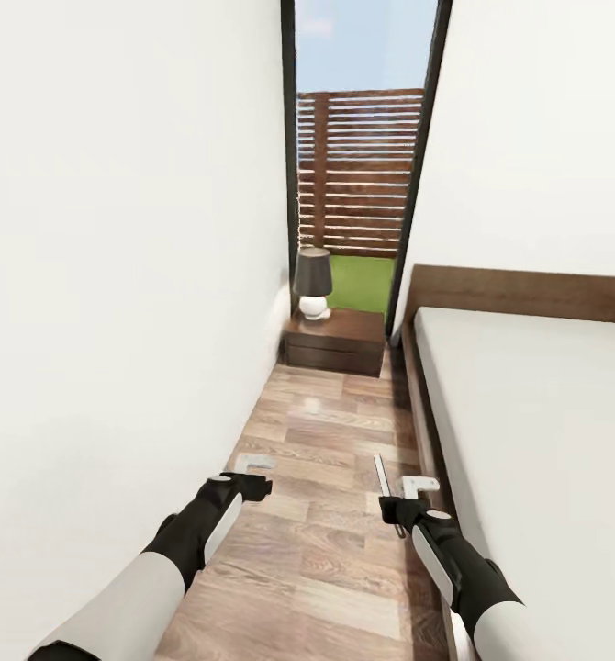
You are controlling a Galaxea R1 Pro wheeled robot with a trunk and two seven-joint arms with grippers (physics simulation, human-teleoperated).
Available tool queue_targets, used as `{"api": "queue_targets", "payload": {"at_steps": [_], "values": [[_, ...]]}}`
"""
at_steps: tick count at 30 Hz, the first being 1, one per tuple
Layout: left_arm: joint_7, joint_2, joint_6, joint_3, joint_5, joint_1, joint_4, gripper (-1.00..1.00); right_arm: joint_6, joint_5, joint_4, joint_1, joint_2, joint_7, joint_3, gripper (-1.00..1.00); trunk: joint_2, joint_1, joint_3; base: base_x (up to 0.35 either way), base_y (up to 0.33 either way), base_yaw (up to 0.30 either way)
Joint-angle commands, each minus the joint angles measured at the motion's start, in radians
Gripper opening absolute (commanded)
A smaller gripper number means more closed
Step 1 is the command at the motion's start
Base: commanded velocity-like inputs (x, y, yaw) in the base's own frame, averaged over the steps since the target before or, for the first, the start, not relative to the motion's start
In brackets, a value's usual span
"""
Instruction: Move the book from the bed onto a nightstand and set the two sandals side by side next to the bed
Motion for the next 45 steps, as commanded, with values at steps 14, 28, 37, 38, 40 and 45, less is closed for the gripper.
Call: {"api": "queue_targets", "payload": {"at_steps": [14,28,37,38,40,45], "values": [[0.009,0.001,0.005,-0.005,0.011,0.000,-0.002,1.00,0.003,-0.010,-0.002,-0.001,0.000,-0.006,0.003,-1.00,-0.001,0.001,-0.001,0.317,0.159,-0.283],[0.009,0.001,0.005,-0.005,0.011,0.000,-0.002,1.00,0.002,-0.010,-0.002,-0.001,0.000,-0.006,0.003,-1.00,-0.001,0.001,-0.001,0.317,0.159,-0.281],[0.009,0.001,0.005,-0.005,0.011,0.000,-0.002,1.00,0.001,-0.010,-0.002,-0.001,0.000,-0.006,0.003,-1.00,-0.001,0.001,-0.001,0.317,0.159,-0.073],[0.009,0.001,0.005,-0.005,0.011,0.000,-0.002,1.00,0.001,-0.010,-0.002,-0.001,0.000,-0.006,0.003,-1.00,-0.001,0.001,-0.001,0.317,0.159,-0.006],[0.009,0.001,0.005,-0.005,0.011,0.000,-0.002,1.00,0.001,-0.010,-0.002,-0.001,0.000,-0.006,0.003,-1.00,-0.001,0.001,-0.001,0.317,0.159,-0.005],[0.010,0.001,0.005,-0.007,0.011,0.000,-0.002,1.00,-0.001,-0.009,-0.002,-0.001,0.000,-0.005,0.003,-1.00,-0.001,0.001,-0.001,0.321,0.119,0.075]]}}
